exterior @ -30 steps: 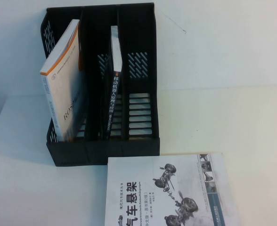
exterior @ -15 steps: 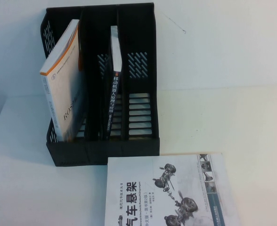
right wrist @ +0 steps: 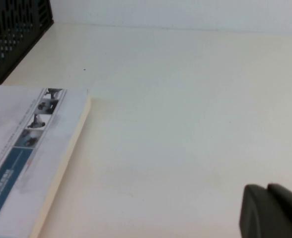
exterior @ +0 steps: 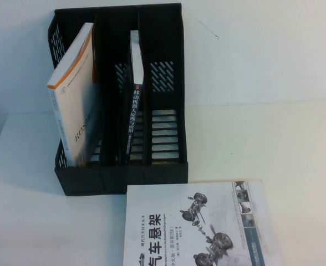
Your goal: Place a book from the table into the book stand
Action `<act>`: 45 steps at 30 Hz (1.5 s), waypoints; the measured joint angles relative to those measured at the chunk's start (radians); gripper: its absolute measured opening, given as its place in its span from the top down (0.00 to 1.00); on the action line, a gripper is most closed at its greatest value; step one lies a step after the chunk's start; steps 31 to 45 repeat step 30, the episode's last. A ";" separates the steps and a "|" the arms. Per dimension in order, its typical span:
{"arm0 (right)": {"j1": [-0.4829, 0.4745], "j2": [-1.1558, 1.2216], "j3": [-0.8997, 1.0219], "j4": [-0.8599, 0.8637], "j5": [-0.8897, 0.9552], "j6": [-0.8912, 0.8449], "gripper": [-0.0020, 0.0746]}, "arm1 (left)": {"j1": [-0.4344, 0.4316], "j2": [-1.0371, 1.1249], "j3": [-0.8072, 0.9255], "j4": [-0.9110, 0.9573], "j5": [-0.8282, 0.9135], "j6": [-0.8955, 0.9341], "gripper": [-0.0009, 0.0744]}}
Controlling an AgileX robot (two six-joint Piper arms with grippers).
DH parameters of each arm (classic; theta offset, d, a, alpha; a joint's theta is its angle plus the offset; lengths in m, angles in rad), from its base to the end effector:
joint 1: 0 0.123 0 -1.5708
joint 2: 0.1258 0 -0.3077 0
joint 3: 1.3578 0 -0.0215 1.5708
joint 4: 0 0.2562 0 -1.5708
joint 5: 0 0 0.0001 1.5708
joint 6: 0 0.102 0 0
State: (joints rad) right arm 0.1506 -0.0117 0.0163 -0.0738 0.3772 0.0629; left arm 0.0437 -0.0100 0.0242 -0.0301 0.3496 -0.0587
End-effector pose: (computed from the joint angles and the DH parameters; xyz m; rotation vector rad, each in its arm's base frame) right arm 0.0453 0.0041 0.1710 -0.1269 1.8607 0.0749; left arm 0.0464 0.0010 0.1707 -0.1134 1.8439 -0.0397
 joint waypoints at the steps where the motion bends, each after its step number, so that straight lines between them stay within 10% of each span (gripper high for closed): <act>1: -0.005 0.000 0.000 0.000 0.000 0.000 0.97 | 0.000 0.000 0.000 0.001 0.000 0.000 0.99; 45: -0.045 0.000 0.002 0.004 -0.006 -0.002 0.97 | 0.000 0.000 0.000 0.003 0.000 0.000 0.99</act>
